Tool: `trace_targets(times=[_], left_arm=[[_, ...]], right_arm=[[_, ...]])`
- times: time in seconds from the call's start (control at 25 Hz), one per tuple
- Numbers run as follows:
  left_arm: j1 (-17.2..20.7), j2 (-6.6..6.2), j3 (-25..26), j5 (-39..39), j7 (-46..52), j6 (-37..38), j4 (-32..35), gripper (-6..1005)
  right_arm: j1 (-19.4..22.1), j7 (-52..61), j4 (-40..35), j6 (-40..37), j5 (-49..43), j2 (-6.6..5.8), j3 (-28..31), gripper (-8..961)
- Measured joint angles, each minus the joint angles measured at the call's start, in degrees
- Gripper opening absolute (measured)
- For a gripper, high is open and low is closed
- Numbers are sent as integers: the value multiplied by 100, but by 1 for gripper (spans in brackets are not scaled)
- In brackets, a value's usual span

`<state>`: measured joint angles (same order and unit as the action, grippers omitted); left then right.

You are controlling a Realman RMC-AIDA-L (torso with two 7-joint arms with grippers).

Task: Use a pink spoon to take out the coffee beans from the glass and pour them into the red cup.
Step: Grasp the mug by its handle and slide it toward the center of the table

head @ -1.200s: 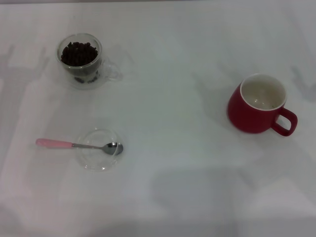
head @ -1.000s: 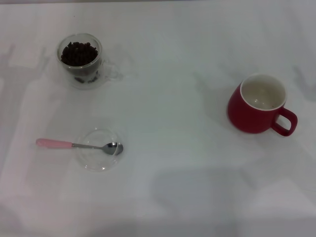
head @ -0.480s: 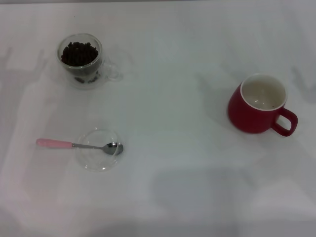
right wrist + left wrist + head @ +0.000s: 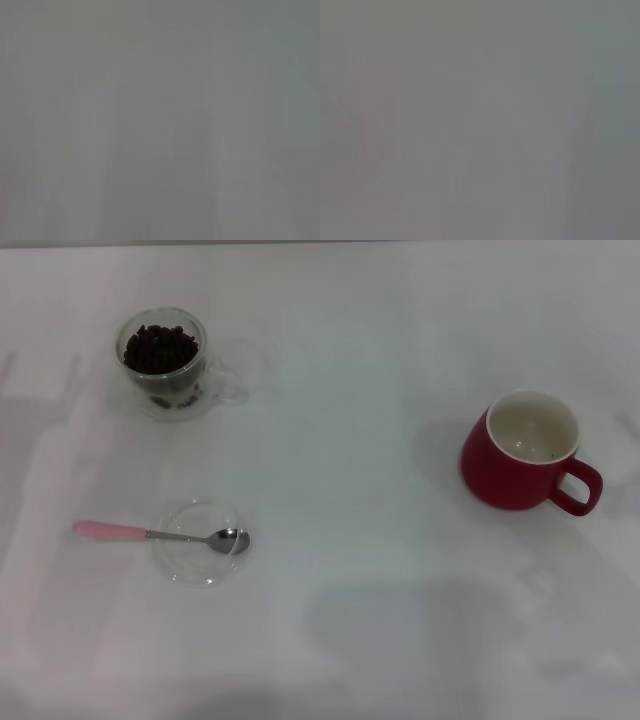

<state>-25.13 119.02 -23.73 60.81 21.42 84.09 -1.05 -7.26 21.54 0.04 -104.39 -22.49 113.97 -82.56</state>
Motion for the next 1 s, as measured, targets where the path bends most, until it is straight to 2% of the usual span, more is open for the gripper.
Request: trace_targets(times=[0.44,0.68,1.0], left_arm=[[293,-3,-26,123,-136,1,0,861],[407,-2,-62,125,-111,16,3,861],[534,6,-62,122,-87,159,9,861]], right_arm=[[140,-226,416,266,-200,135,-496,763],[33,-232,391,1036,-475,183,-591,763],[-46,-233,370,1348,-426,156,-540,761]])
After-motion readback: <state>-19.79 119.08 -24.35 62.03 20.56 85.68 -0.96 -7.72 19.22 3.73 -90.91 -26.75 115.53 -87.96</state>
